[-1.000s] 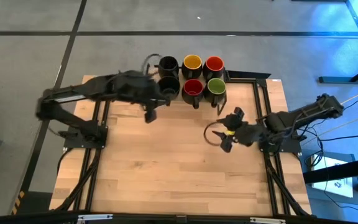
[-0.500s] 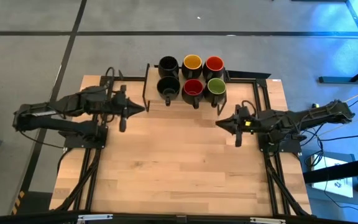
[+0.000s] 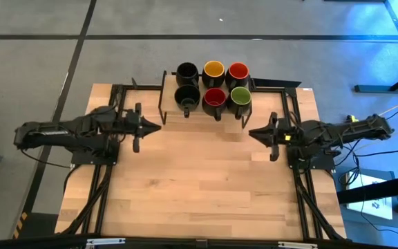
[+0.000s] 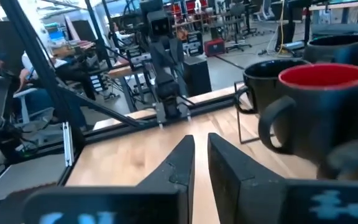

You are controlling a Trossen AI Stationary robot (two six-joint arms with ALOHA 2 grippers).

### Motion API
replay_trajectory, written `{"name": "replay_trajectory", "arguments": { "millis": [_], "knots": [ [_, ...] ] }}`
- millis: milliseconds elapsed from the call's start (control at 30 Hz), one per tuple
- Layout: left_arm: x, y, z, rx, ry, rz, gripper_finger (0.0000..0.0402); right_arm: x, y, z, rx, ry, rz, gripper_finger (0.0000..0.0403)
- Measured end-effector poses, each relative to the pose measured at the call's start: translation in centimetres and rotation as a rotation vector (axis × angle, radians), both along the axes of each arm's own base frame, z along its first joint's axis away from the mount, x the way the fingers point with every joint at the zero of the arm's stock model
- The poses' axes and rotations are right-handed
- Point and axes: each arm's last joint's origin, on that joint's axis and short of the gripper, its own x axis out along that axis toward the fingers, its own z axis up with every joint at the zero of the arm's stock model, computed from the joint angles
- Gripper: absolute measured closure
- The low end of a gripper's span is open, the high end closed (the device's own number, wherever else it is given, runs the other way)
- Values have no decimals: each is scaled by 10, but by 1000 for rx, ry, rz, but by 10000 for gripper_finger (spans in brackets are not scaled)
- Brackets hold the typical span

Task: Place coffee mugs
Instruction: Return to Home Position

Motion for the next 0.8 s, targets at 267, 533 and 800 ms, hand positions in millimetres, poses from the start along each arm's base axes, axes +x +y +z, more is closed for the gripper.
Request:
{"name": "replay_trajectory", "arguments": {
  "millis": [267, 533, 800],
  "knots": [
    [-13, -1, -41, -40, -88, 37, 383, -23, -6, -34, 1, -80, -33, 370],
    [-28, -2, -54, -34, -151, 54, 382, -39, -9, -45, -42, -135, -51, 370],
    [-34, -3, -74, -51, -163, 54, 382, -46, -10, -58, -69, -154, -38, 370]
  ]
}}
